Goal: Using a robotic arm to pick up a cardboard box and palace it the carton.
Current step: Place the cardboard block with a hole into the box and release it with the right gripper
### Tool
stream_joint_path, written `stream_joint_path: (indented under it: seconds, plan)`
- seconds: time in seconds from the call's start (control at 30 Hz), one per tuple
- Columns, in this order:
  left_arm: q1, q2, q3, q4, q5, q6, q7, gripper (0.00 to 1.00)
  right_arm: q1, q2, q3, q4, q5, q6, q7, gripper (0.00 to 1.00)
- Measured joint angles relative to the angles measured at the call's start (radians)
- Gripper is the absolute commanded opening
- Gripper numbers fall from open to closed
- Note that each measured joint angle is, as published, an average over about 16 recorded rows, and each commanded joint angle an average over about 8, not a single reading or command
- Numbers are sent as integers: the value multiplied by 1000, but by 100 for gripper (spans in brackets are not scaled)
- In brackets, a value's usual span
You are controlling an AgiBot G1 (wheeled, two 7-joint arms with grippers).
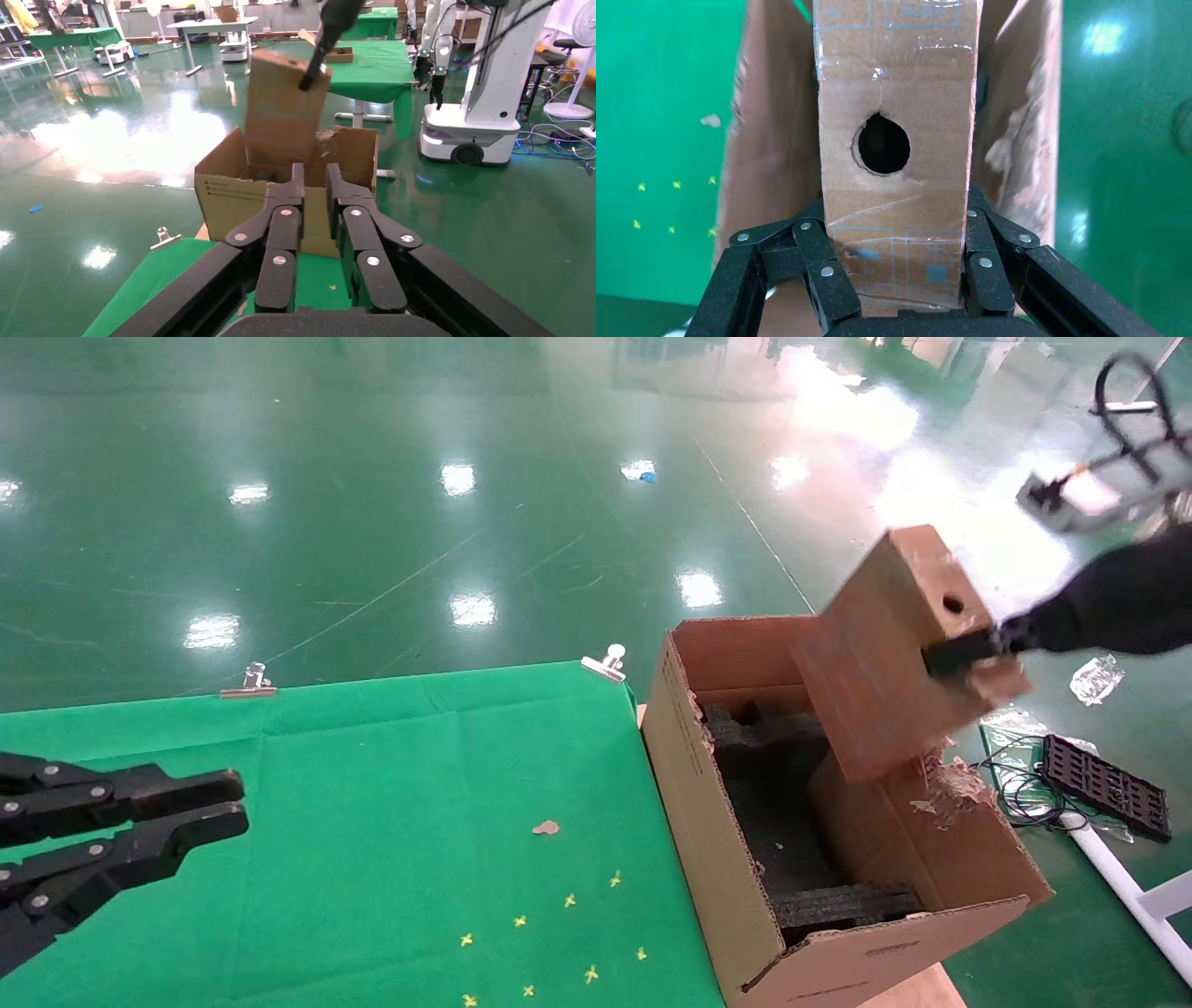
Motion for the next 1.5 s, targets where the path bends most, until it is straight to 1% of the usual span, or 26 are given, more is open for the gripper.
stream_joint_path:
  seconds: [0.27, 0.8, 1.17, 1.5]
  plan:
    - [0, 0, 0, 0, 0, 0, 0, 100, -126, -1, -36, -95, 21, 69, -16, 0]
    - [0, -1, 1, 0, -1, -1, 1, 100, -300, -89, -73, -297, 39, 163, -52, 0]
    - [0, -1, 2, 0, -1, -1, 1, 100, -460, -157, -73, -399, 81, 281, -86, 0]
    - [-1, -1, 3, 0, -2, -1, 1, 100, -611, -200, -39, -480, 166, 396, -179, 0]
